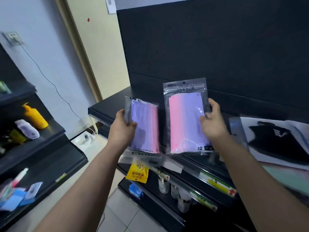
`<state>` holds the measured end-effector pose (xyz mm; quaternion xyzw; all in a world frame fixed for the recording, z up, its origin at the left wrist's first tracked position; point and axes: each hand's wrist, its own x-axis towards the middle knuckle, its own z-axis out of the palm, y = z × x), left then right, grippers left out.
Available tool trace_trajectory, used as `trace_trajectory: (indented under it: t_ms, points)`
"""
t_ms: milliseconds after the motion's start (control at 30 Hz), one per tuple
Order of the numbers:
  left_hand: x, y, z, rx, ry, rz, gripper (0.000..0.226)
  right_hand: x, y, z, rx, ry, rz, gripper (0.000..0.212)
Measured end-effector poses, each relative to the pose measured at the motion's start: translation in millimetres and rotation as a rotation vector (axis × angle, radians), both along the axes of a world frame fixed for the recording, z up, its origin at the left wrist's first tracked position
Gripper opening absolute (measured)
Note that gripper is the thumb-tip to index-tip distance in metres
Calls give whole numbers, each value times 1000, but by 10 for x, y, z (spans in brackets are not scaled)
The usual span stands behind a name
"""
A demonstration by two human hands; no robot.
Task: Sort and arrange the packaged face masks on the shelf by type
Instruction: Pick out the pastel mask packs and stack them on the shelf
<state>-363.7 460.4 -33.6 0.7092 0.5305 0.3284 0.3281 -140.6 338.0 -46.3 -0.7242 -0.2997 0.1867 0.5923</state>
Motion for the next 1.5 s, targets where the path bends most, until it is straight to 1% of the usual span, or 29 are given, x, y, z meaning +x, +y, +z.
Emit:
trace_trajectory:
  t_ms: [133, 300, 433, 533, 633, 700, 833, 900, 1000, 1133, 1233, 1300, 1367, 1400, 1433, 1467, 1500]
  points:
    - [69, 605, 24, -10, 5, -32, 59, -92, 663, 4, -3, 16, 36, 62]
    - [63, 1388, 138, -15, 33, -49, 60, -120, 1343, 57, -31, 25, 8, 63]
    - [119, 1821, 170, -34, 90, -103, 55, -143, 1527, 133, -82, -22, 2, 63]
    - [243, 2175, 145, -31, 159, -151, 56, -163, 1709, 140, -114, -29, -19, 63]
    - [335, 2531, 45, -11, 244, -197, 59, -251, 1863, 106, -112, -16, -78, 61]
    - [380, 2781, -32, 11, 311, -236, 57, -325, 1978, 56, -94, 13, -143, 63]
    - [447, 3134, -201, 191, 538, -328, 43, -474, 2202, -4, -101, 35, -219, 64]
    - [455, 3246, -295, 271, 570, -382, 39, -550, 2281, -4, -98, 23, -268, 63]
    - [428, 3358, -337, 330, 607, -407, 40, -667, 2379, -11, -88, 9, -317, 63]
    - [329, 3471, -245, 546, 667, -450, 35, -813, 2624, 23, -43, 69, -334, 59]
    - [178, 3544, -118, 716, 688, -515, 33, -905, 2877, 52, -62, 82, -306, 57]
    - [73, 3573, -41, 757, 663, -525, 35, -964, 3048, 36, -109, 65, -286, 55]
    - [-41, 3596, 13, 751, 638, -533, 35, -1047, 3234, 2, -172, 55, -270, 57]
    - [-83, 3604, 27, 733, 630, -554, 36, -1088, 3320, -25, -235, 31, -264, 60]
    - [-110, 3602, 41, 711, 628, -579, 37, -1128, 3384, -42, -364, -44, -260, 65]
    - [-135, 3603, 45, 697, 629, -598, 38, -1171, 3434, -65, -545, -181, -255, 69]
    - [-150, 3601, 43, 699, 623, -609, 39, -1220, 3464, -76, -702, -364, -238, 70]
